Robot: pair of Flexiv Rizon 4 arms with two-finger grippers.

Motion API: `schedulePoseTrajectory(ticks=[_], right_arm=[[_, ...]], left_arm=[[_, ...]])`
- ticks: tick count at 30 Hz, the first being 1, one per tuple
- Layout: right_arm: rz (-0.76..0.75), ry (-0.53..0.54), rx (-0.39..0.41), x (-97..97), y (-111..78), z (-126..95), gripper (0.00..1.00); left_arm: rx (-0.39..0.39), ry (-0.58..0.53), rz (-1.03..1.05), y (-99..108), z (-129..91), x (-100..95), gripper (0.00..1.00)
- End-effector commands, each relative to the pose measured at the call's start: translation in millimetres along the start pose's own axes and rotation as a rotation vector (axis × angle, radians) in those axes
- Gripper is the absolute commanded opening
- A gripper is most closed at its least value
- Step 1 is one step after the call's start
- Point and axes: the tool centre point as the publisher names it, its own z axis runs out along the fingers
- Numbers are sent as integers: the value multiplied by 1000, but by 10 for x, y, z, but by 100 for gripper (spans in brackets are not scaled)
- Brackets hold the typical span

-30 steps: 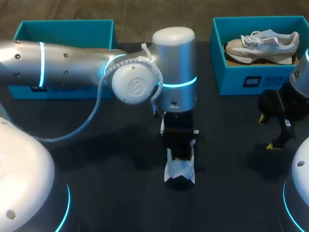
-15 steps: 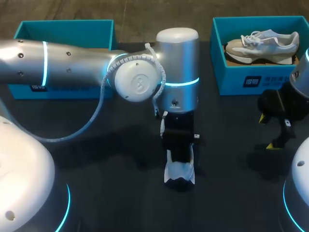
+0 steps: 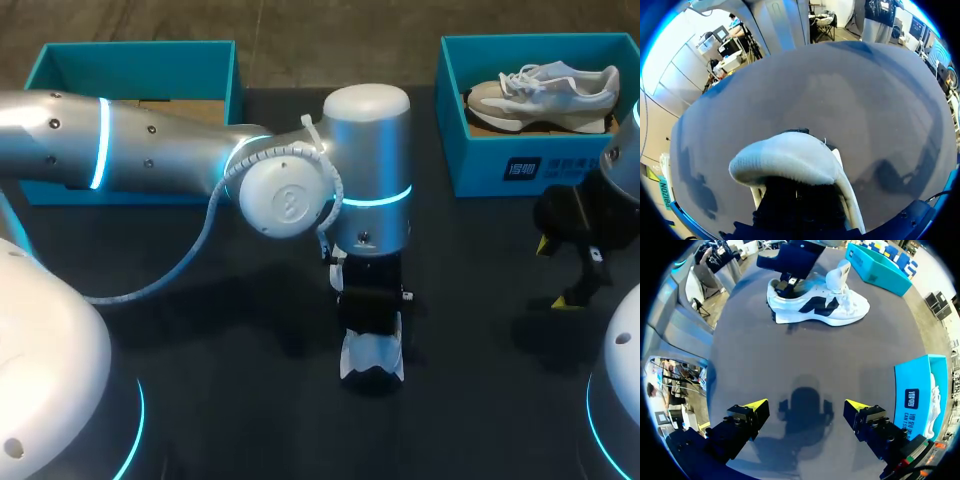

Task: Take the shoe out of the shoebox, open the shoe tongue, remove and reinsert the insole, then place the shoe into the shoebox

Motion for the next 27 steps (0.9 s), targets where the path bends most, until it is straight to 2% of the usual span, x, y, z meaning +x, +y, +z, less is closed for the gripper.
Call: schedulePoseTrajectory(ticks=[1, 10, 15, 23, 27], right_arm=[[1, -2, 3, 11, 3, 4, 100], [1, -2, 3, 11, 3, 4, 100], [1, -2, 3, 11, 3, 4, 100], [1, -2, 3, 11, 3, 4, 100], [1, -2, 3, 11, 3, 4, 100]], left_arm=[[-63, 14, -18, 16, 89, 50, 0], [-148, 8, -31, 43, -214, 101, 0], [-147, -14, -23, 39, -294, 90, 0], [-82, -1, 14, 20, -64, -12, 0], [-91, 27, 9, 87, 99, -5, 0]])
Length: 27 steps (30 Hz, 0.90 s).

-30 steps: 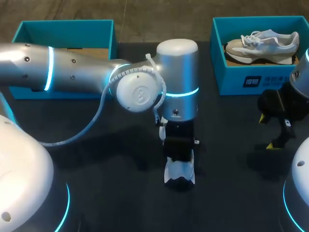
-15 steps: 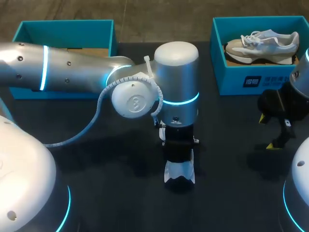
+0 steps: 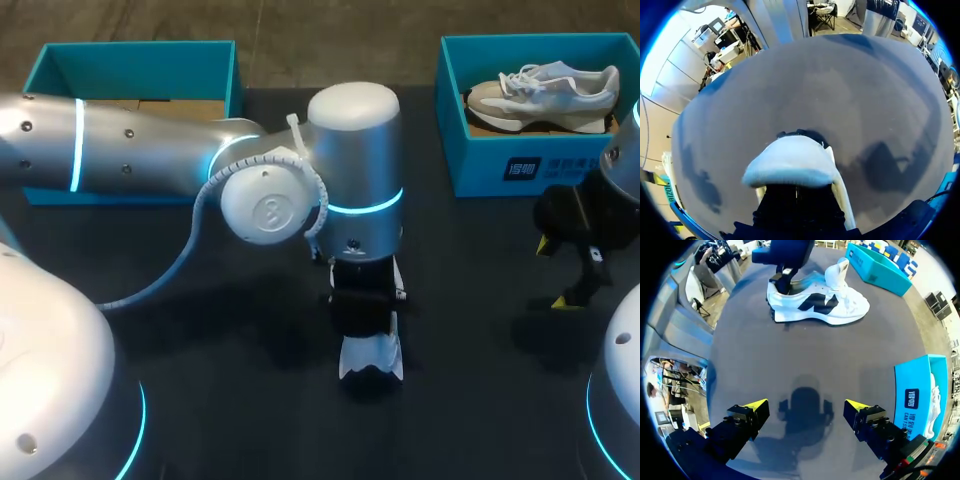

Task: Take the shoe out of the shoebox, open the shoe tongue, remove and reinsert the insole, then place the shoe into the shoebox

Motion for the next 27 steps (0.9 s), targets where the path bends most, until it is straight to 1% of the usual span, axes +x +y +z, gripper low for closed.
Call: schedulePoseTrajectory(ticks=[1, 6, 12, 16, 20, 27], right_arm=[[1, -2, 3, 11, 3, 4, 100], [1, -2, 3, 11, 3, 4, 100], [1, -2, 3, 11, 3, 4, 100], [1, -2, 3, 11, 3, 4, 100], [1, -2, 3, 11, 3, 4, 100], [1, -2, 3, 11, 3, 4, 100]], left_arm=[[-9, 26, -11, 123, 232, -73, 0], [-27, 22, -37, 232, 205, -43, 0], [-76, 26, -53, 289, 99, -11, 0], [-91, 19, -66, 327, 25, 13, 0], [-92, 2, -58, 274, -84, -5, 0], [-38, -23, -22, 63, -193, -116, 0]])
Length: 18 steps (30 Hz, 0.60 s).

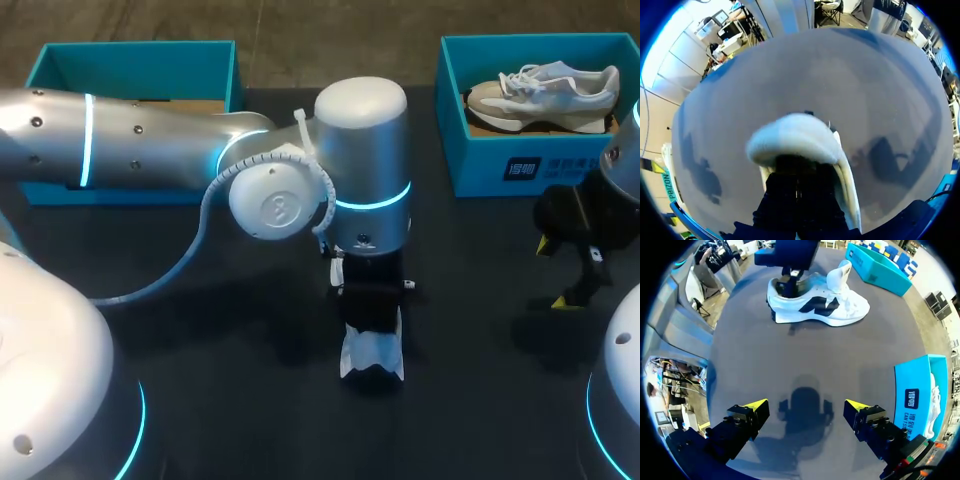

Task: Take the shoe out of the shoebox, open the shoe tongue, remove and reinsert the insole, then place the shoe into the shoebox

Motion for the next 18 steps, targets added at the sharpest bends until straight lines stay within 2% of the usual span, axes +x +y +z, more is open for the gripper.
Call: schedulePoseTrajectory(ticks=[1, 7, 12, 18], right_arm=[[1, -2, 3, 11, 3, 4, 100], [1, -2, 3, 11, 3, 4, 100], [1, -2, 3, 11, 3, 4, 100], [1, -2, 3, 11, 3, 4, 100]], left_arm=[[6, -5, 15, -98, -85, -1, 0], [57, 8, 47, -194, -28, -29, 0], [103, 8, 44, -175, 125, -24, 0], [103, 8, 40, -94, 261, 8, 0]])
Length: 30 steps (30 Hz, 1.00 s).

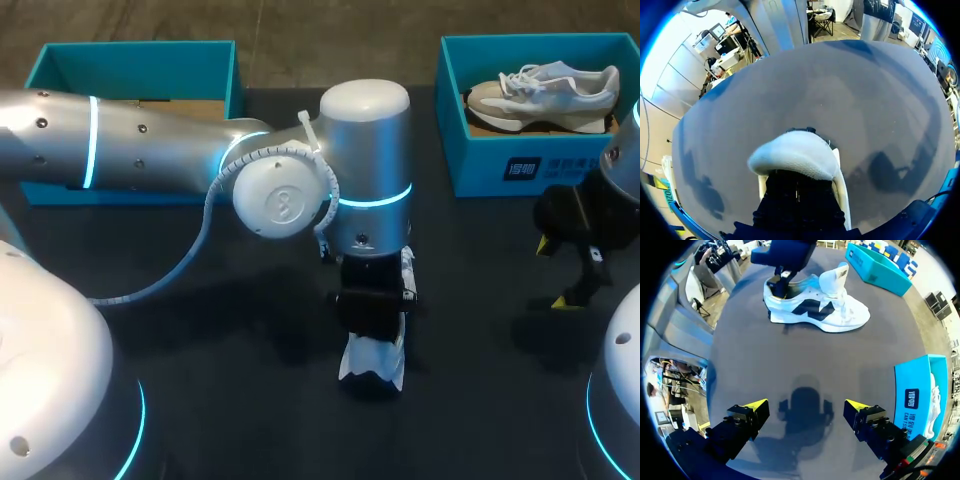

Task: Take the shoe out of the shoebox, open the shoe tongue, remove and reinsert the insole, then place the shoe into the shoebox

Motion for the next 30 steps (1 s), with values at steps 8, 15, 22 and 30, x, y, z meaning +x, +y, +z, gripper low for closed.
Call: schedulePoseTrajectory(ticks=[8, 15, 22, 30], right_arm=[[1, -2, 3, 11, 3, 4, 100], [1, -2, 3, 11, 3, 4, 100], [1, -2, 3, 11, 3, 4, 100], [1, -2, 3, 11, 3, 4, 100]], left_arm=[[-63, -4, -26, 204, 158, 33, 0], [-109, -17, -19, 176, -74, 58, 0], [-118, -30, -6, 188, -268, 54, 0], [-102, -42, 13, 305, -272, -9, 0]])
